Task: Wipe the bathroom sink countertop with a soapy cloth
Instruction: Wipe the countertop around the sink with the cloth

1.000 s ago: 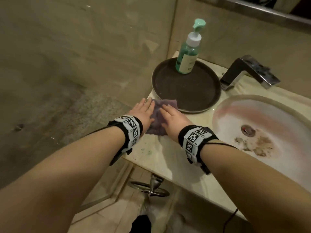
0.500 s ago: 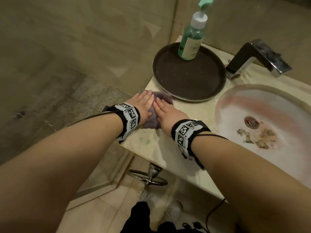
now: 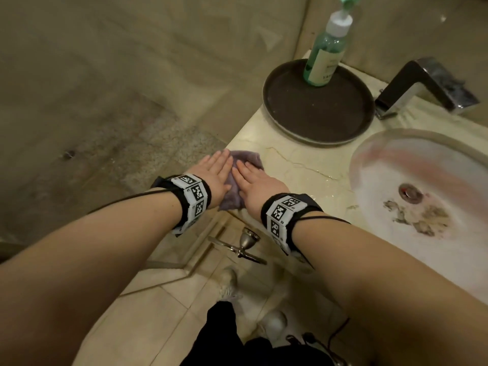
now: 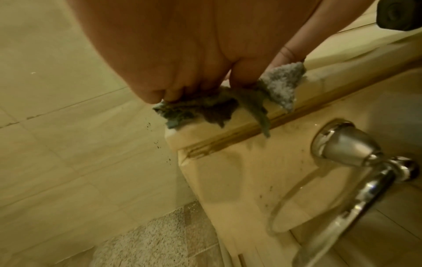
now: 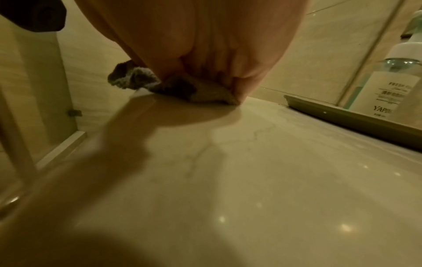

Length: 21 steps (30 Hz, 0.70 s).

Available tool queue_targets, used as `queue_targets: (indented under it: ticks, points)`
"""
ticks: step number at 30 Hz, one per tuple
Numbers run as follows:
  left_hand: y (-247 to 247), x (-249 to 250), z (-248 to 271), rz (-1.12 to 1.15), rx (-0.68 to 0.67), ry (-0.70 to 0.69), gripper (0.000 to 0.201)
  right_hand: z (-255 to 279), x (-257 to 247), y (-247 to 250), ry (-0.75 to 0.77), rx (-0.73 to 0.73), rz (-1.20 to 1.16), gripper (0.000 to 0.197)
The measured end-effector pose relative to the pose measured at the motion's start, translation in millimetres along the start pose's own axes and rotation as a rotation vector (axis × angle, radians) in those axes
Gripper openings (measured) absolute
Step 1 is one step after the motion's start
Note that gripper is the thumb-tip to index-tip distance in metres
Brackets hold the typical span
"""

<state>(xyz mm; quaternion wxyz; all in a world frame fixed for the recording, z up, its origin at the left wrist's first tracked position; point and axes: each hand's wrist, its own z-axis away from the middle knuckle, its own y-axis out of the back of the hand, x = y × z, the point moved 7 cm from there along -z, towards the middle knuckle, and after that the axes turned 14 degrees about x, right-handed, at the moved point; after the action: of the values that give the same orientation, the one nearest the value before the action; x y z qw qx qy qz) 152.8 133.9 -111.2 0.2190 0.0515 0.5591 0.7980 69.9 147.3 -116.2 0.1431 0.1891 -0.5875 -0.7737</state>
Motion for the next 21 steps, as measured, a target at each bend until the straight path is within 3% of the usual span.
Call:
queue_targets:
  ticks: [10, 21]
  points:
    - [-1.1, 33.4, 23.6, 0.022, 0.012, 0.004, 0.067, 39.9, 4.4, -6.6, -0.012, -0.015, 0.015, 0.062]
    - [21.4, 60.5, -26.7, 0.055, 0.023, 0.035, 0.066, 35.7, 62.4, -3.8, -0.216, -0.002, 0.071, 0.059]
